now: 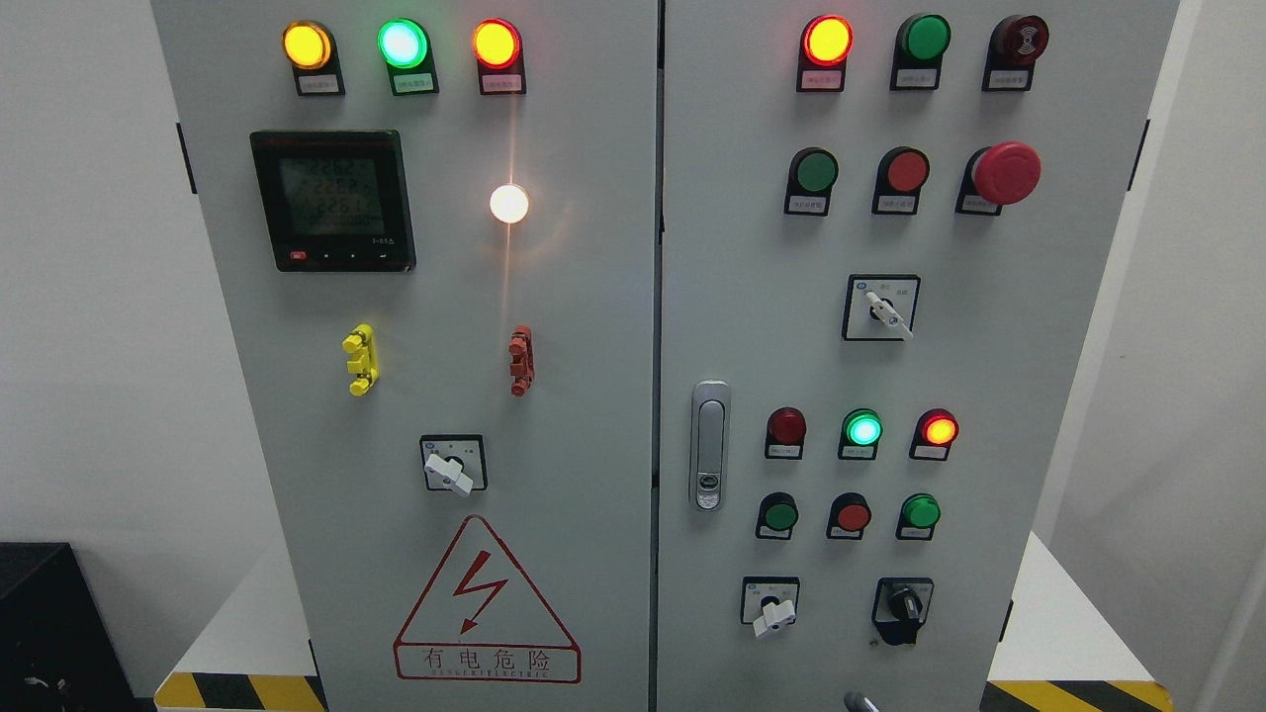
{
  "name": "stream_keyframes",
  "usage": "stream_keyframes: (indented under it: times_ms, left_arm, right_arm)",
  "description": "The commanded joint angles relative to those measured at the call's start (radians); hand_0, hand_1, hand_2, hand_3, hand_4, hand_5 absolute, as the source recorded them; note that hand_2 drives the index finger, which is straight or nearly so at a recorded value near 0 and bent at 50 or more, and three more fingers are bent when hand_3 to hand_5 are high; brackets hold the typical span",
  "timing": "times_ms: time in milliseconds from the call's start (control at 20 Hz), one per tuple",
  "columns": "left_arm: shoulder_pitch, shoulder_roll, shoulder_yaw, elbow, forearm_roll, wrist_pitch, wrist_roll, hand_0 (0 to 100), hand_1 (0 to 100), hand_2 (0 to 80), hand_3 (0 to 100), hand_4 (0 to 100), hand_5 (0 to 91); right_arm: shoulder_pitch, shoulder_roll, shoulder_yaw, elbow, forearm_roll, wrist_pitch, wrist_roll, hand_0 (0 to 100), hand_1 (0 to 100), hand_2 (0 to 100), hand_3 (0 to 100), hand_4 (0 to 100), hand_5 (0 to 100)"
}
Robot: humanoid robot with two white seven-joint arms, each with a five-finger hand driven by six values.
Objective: Press green start button
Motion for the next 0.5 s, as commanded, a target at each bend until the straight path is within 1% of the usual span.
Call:
stream_keyframes:
  times_ms: [0,200,450]
  left_arm:
    - [-0.023,0.0,0.0,-0.028,0.0,0.0,0.0,12,56,0.0,0,0,0.0]
    - [-0.023,0.0,0.0,-0.028,0.0,0.0,0.0,12,56,0.0,0,0,0.0]
    - [-0.023,0.0,0.0,-0.028,0.0,0.0,0.0,12,56,0.0,0,0,0.0]
  right_arm:
    - [0.0,0.0,0.021,0.003,0.033,-0.001,0.0,0,12,0,0,0,0]
    - [0.0,0.001,0.032,0.002,0.033,-0.002,-0.001,0,12,0,0,0,0]
    - [-0.001,0.0,0.032,0.003,0.035,-0.007,-0.001,0,12,0,0,0,0]
